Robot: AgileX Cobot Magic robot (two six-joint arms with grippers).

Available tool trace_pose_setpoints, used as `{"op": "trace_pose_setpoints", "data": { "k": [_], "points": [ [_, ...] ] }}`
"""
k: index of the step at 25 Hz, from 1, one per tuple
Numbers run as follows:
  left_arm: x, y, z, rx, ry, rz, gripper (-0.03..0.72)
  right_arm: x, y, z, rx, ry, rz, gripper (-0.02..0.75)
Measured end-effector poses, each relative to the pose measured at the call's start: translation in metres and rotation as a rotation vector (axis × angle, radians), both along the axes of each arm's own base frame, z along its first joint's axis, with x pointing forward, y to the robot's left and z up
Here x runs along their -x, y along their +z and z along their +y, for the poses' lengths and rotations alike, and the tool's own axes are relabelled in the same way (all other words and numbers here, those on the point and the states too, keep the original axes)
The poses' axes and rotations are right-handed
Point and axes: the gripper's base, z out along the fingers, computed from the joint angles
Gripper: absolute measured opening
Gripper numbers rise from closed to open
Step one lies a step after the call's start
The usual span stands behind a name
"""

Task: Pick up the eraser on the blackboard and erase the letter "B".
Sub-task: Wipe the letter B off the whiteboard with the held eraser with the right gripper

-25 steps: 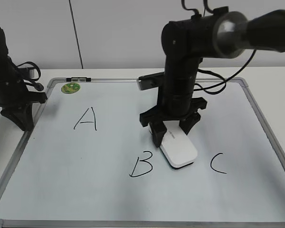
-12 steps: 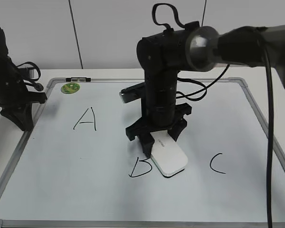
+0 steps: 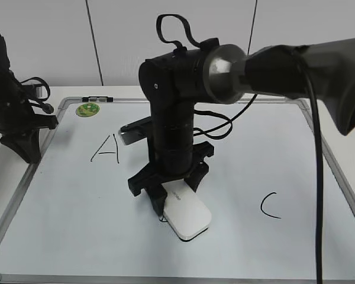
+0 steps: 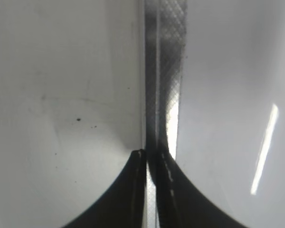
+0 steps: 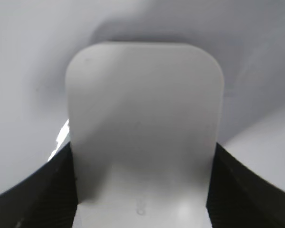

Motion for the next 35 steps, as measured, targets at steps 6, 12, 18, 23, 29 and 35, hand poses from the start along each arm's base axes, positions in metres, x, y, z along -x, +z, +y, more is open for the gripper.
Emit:
{"op": "trace_pose_setpoints", "data": {
  "k": [6, 12, 18, 23, 29, 35],
  "points": [
    [0.0, 0.0, 0.0, 0.003, 0.002, 0.0, 0.043, 0.011, 0.0, 0.012, -0.011, 0.028, 0.011, 0.511],
    [0.0, 0.0, 0.0, 0.005, 0.004, 0.0, 0.043, 0.018, 0.0, 0.02, -0.026, 0.04, 0.025, 0.511],
    [0.0, 0.0, 0.0, 0.008, 0.006, 0.0, 0.043, 0.017, 0.013, 0.033, -0.098, 0.051, 0.013, 0.51],
    [0.0, 0.0, 0.0, 0.008, 0.006, 0.0, 0.044, 0.01, 0.066, 0.041, -0.205, 0.071, -0.11, 0.51],
    [0.0, 0.0, 0.0, 0.008, 0.006, 0.0, 0.043, -0.005, 0.102, 0.015, -0.15, 0.019, -0.265, 0.51],
    [0.0, 0.0, 0.0, 0.008, 0.005, 0.002, 0.043, -0.024, 0.101, -0.013, -0.118, -0.057, -0.27, 0.509]
  ]
}}
